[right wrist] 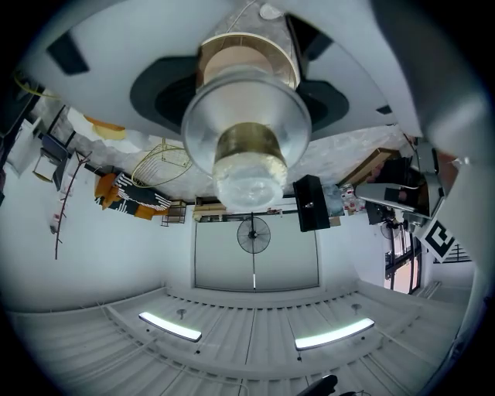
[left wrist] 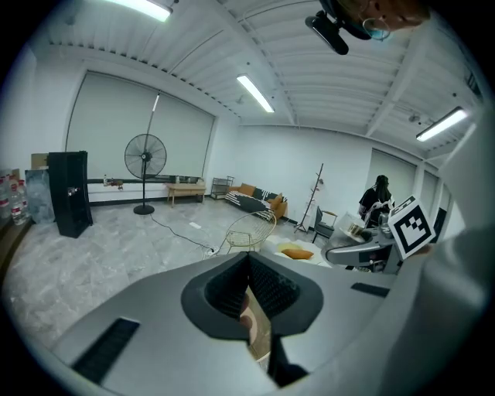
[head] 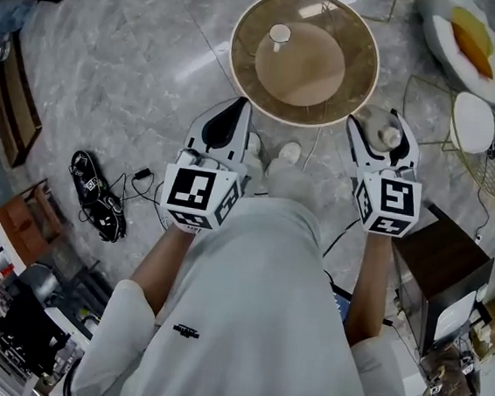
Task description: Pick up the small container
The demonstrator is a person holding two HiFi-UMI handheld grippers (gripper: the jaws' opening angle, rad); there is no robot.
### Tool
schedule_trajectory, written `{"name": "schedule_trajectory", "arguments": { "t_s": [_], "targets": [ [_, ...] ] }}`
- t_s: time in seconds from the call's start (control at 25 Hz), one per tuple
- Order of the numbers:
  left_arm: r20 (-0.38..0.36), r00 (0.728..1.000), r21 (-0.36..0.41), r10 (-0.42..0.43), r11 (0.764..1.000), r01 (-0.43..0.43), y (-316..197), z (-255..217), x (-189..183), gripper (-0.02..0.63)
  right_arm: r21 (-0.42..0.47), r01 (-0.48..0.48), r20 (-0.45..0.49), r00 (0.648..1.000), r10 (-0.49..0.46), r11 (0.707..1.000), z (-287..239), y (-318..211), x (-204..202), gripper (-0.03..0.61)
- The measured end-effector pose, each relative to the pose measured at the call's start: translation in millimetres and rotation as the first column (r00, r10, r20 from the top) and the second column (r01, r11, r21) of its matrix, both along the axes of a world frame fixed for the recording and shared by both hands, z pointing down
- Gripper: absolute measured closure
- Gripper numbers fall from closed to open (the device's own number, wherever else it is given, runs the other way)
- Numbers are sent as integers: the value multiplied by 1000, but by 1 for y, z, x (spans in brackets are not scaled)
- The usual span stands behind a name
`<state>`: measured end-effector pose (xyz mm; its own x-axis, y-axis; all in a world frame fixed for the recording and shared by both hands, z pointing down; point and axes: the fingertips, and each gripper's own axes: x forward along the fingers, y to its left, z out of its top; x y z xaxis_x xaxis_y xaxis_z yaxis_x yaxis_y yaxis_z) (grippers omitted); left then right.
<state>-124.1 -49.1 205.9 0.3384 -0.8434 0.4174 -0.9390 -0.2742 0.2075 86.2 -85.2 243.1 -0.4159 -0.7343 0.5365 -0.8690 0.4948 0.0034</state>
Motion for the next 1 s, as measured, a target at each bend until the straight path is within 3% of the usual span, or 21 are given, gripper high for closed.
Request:
{"name": "schedule_trajectory", "arguments": {
  "t_s": [0.64, 0.84, 1.0],
  "targets": [
    [-23, 999, 78, 36, 996, -34, 26, -48, 3, 595, 67, -81, 23, 997, 79, 994, -69, 68, 18, 241],
    [-31, 999, 91, 24, 996, -21, 31, -55, 4, 595, 50, -105, 88, 991, 101, 993, -76, 86, 20, 241],
    [-27, 999, 107, 42, 993, -39, 31, -62, 12, 595, 47, -104, 85, 991, 100, 993, -79, 98, 22, 241]
  ]
}}
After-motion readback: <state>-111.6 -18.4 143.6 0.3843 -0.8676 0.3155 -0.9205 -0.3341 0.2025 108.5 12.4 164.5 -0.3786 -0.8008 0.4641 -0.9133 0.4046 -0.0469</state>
